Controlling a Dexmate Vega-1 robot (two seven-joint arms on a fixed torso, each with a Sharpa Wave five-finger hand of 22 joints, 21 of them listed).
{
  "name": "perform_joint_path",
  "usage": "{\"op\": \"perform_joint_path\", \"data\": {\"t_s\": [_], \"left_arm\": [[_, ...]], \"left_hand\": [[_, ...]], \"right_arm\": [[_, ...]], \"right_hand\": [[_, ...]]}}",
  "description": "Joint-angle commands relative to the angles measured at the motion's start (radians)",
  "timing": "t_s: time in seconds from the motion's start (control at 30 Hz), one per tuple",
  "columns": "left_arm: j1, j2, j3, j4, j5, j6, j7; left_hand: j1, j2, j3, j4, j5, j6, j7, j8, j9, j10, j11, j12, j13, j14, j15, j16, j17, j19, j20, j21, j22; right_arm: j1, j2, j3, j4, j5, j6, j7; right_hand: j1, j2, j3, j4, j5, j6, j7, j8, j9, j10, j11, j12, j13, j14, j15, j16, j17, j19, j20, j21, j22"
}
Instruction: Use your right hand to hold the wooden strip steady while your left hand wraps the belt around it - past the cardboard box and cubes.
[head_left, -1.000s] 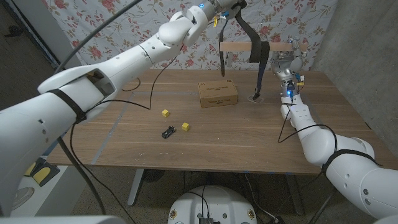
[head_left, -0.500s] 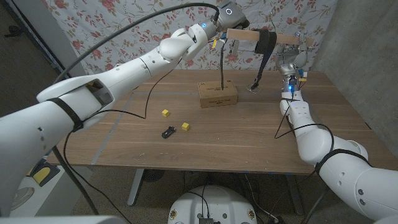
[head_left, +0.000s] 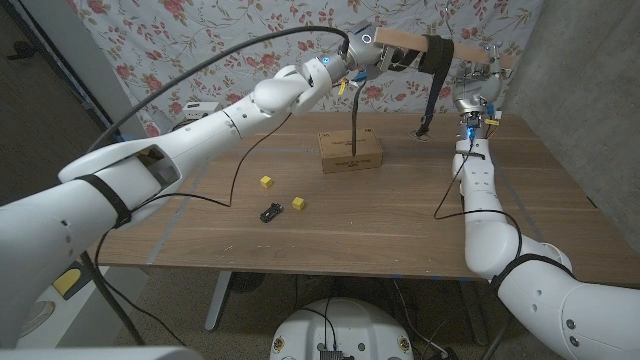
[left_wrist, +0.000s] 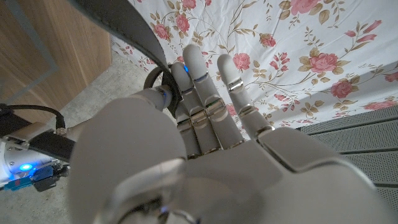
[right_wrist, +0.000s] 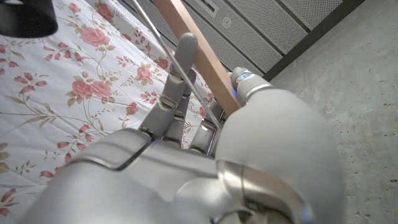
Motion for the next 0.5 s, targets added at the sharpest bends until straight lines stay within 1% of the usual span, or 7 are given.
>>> {"op": "perform_joint_path", "data": {"t_s": [0.03, 0.07, 0.17, 0.2, 0.23, 0.37, 0.5], "left_arm": [[0.059, 0.012, -0.034, -0.029, -0.039, -0.025, 0.016], [0.061, 0.011, -0.034, -0.028, -0.042, -0.028, 0.019], [0.063, 0.01, -0.036, -0.027, -0.048, -0.033, 0.022], [0.062, 0.01, -0.036, -0.027, -0.048, -0.035, 0.021], [0.063, 0.01, -0.036, -0.026, -0.05, -0.038, 0.024], [0.064, 0.01, -0.037, -0.026, -0.055, -0.046, 0.026], [0.064, 0.009, -0.039, -0.024, -0.062, -0.054, 0.029]], "left_hand": [[0.013, 0.013, 0.05, -0.041, 0.007, 0.116, 0.033, 0.004, 0.001, 0.021, -0.019, -0.004, 0.003, 0.0, -0.004, -0.003, 0.002, -0.002, -0.001, 0.0, 0.004], [0.012, 0.013, 0.049, -0.041, 0.007, 0.116, 0.032, 0.003, 0.0, 0.02, -0.02, -0.005, 0.004, 0.001, -0.003, -0.002, 0.002, -0.002, -0.002, 0.0, 0.004], [0.013, 0.013, 0.049, -0.042, 0.007, 0.116, 0.034, 0.002, 0.0, 0.021, -0.018, -0.007, 0.004, 0.002, -0.006, -0.001, 0.004, -0.001, 0.0, 0.0, 0.004], [0.013, 0.013, 0.048, -0.041, 0.007, 0.117, 0.033, 0.001, -0.001, 0.021, -0.018, -0.007, 0.004, 0.002, 0.0, 0.0, 0.006, 0.0, -0.001, 0.0, 0.004], [0.013, 0.013, 0.048, -0.041, 0.007, 0.118, 0.032, 0.0, -0.002, 0.024, -0.016, -0.009, 0.0, 0.002, -0.004, -0.002, 0.003, 0.0, -0.001, 0.0, 0.003], [0.014, 0.014, 0.048, -0.042, 0.006, 0.115, 0.033, -0.001, 0.001, 0.022, -0.02, -0.008, 0.006, 0.001, -0.001, -0.002, 0.005, -0.002, 0.0, 0.0, 0.004], [0.015, 0.015, 0.047, -0.042, 0.006, 0.117, 0.034, -0.002, 0.001, 0.022, -0.02, -0.01, 0.007, 0.002, -0.004, -0.002, 0.005, -0.002, 0.0, 0.0, 0.004]], "right_arm": [[-0.042, 0.054, 0.002, -0.116, 0.012, 0.146, -0.313], [-0.044, 0.064, 0.003, -0.125, 0.004, 0.176, -0.352], [-0.035, 0.062, 0.0, -0.11, -0.003, 0.216, -0.382], [-0.03, 0.059, 0.0, -0.101, -0.002, 0.224, -0.384], [-0.024, 0.056, 0.0, -0.091, 0.0, 0.23, -0.382], [-0.001, 0.051, 0.004, -0.065, 0.0, 0.266, -0.395], [0.032, 0.044, 0.014, -0.032, -0.014, 0.332, -0.414]], "right_hand": [[-0.131, 0.129, 0.003, 0.004, 0.005, 0.13, 0.118, 0.005, -0.001, 0.318, 0.168, 0.005, 0.155, 0.43, -0.361, 0.255, 0.057, -0.151, -0.114, -0.007, 0.001], [-0.132, 0.129, 0.003, 0.004, 0.005, 0.129, 0.119, 0.005, -0.001, 0.318, 0.167, 0.005, 0.155, 0.429, -0.361, 0.255, 0.057, -0.151, -0.114, -0.008, 0.001], [-0.133, 0.128, 0.002, 0.004, 0.006, 0.127, 0.115, 0.003, -0.001, 0.312, 0.167, 0.007, 0.161, 0.427, -0.36, 0.255, 0.057, -0.156, -0.116, -0.01, 0.001], [-0.134, 0.127, 0.002, 0.005, 0.006, 0.127, 0.115, 0.004, 0.001, 0.308, 0.167, 0.007, 0.163, 0.426, -0.36, 0.255, 0.057, -0.156, -0.118, -0.011, 0.001], [-0.134, 0.127, 0.002, 0.005, 0.006, 0.128, 0.116, 0.004, -0.001, 0.31, 0.166, 0.005, 0.16, 0.425, -0.36, 0.255, 0.057, -0.156, -0.118, -0.011, 0.001], [-0.135, 0.127, 0.002, 0.005, 0.007, 0.126, 0.116, 0.003, 0.001, 0.306, 0.167, 0.001, 0.156, 0.421, -0.36, 0.255, 0.057, -0.159, -0.118, -0.013, 0.001], [-0.136, 0.127, 0.002, 0.005, 0.007, 0.124, 0.117, 0.003, 0.003, 0.306, 0.168, 0.001, 0.156, 0.419, -0.361, 0.255, 0.057, -0.158, -0.118, -0.013, 0.001]]}}
